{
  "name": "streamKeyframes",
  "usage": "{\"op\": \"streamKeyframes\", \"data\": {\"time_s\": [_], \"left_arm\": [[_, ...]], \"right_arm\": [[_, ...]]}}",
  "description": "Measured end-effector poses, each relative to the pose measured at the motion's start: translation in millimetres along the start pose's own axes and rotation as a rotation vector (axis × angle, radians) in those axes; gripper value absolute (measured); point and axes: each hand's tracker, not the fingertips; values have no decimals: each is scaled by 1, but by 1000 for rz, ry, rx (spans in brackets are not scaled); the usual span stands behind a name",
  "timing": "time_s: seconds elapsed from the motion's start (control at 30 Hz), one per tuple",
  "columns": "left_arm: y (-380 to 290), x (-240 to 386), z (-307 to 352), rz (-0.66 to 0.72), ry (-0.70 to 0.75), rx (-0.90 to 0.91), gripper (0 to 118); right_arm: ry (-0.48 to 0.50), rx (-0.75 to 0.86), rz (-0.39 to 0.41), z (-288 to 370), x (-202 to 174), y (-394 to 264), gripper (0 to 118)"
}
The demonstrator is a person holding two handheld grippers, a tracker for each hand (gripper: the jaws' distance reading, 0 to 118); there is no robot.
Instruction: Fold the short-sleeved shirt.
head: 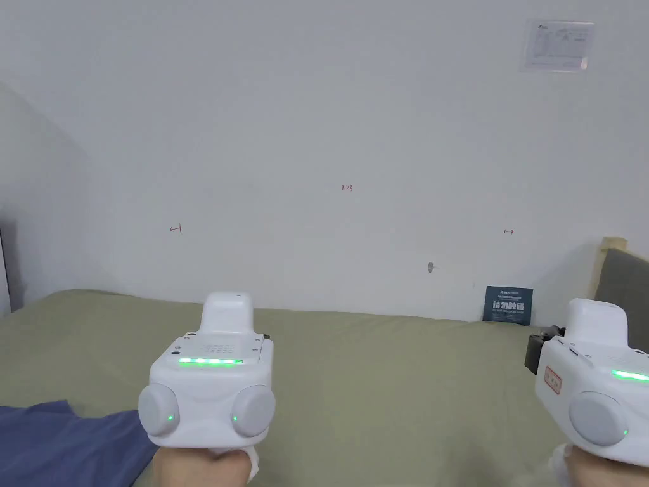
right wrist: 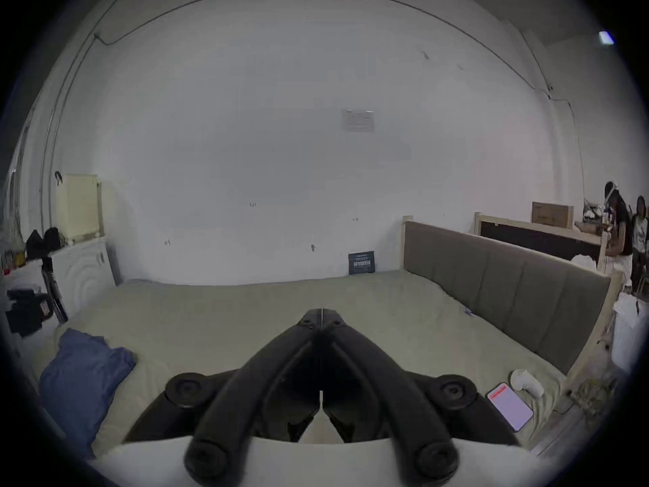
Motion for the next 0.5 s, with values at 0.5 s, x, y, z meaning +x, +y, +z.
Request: {"op": "streamKeyframes", "data": {"time_s": [0.5], "left_arm": [[-1, -110, 67, -16, 288, 88, 0]], "right_arm": [[394, 54, 124, 31, -159, -1, 0]]}}
